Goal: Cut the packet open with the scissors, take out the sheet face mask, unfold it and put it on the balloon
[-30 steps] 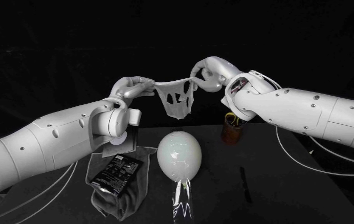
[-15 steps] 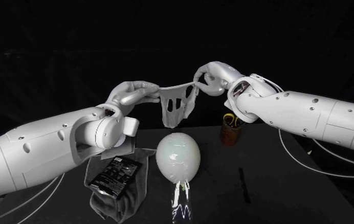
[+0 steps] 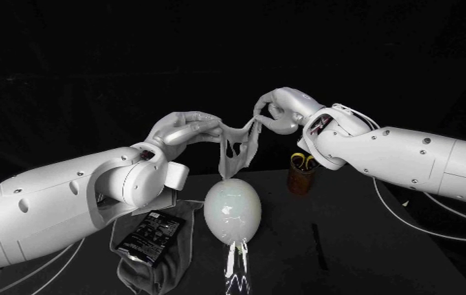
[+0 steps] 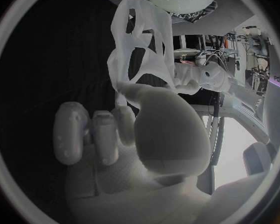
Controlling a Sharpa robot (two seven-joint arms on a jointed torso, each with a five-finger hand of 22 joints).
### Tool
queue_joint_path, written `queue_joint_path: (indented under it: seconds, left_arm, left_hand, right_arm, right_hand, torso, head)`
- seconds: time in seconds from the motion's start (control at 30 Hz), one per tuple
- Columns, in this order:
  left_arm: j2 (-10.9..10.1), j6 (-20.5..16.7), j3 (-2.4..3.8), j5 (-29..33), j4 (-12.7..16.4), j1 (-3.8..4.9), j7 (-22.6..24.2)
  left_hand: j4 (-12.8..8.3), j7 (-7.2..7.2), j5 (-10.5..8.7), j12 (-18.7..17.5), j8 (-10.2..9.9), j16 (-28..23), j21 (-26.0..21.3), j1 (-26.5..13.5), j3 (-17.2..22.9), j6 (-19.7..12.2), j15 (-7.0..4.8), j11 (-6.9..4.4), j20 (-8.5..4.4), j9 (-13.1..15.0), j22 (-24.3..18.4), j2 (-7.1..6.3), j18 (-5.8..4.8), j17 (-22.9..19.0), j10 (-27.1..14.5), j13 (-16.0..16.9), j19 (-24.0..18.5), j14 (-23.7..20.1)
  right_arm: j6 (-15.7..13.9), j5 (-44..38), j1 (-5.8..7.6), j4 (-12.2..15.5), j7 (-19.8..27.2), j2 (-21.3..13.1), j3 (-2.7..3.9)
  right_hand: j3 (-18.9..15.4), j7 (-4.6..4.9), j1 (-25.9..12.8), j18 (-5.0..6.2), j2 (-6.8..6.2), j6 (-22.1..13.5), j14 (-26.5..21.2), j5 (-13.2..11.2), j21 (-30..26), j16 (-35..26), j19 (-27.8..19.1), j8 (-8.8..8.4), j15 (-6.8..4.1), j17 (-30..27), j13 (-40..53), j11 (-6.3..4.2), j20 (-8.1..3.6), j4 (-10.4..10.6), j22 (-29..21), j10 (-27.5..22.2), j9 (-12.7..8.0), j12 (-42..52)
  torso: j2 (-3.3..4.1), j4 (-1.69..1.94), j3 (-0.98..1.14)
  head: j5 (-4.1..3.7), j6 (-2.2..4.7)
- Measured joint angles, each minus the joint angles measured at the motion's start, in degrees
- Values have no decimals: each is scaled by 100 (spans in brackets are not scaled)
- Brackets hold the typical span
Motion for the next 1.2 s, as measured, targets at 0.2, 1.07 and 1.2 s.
queue_joint_path:
  seconds: [0.2, 1.07, 1.2]
  left_arm:
    - [-10, 57, 1, 42, 32, -3, 0]
    - [83, 307, -5, 672, 8, -127, -38]
    - [299, 338, -8, 792, -221, -189, -38]
  left_hand:
    - [0, 7, -17, -25, -39, 64, 113, -32, 0, 7, -29, -10, -29, 0, 84, 32, 95, -55, 52, -17, 29, 71]
    - [34, 13, -21, -154, -171, -412, 462, -100, 33, 1, -111, -11, -87, 1, 321, 81, 277, -899, 94, -62, 300, 828]
    - [34, 28, -21, -154, -202, -524, 423, -107, 33, -13, -114, -10, -60, 21, 283, 74, 338, -1030, 94, -67, 327, 920]
  right_arm:
    - [-46, -27, -20, -13, 3, 12, -4]
    - [-707, 402, -230, -1667, 77, 1339, 1]
    - [-750, 367, -247, -1855, 302, 1497, 2]
  right_hand:
    - [0, 0, 0, 0, 0, -2, 0, -3, 0, 0, 0, 0, 0, 0, -1, 0, 0, 0, 1, 0, 0, 0]
    - [-3, 27, -15, 0, -15, -7, 0, 22, -160, 0, 22, 0, 0, 0, 2, 0, 7, -3, -3, 0, -14, -111]
    - [-55, 34, -14, 1, -14, -14, 0, 22, -340, 0, -82, 16, 0, 0, 0, 2, 20, 46, -2, -3, -51, -185]
  torso:
    - [-31, -14, 11]
    - [-39, 13, 4]
    - [-37, 16, -4]
  head:
    - [-4, -1]
    - [94, 60]
    - [123, 83]
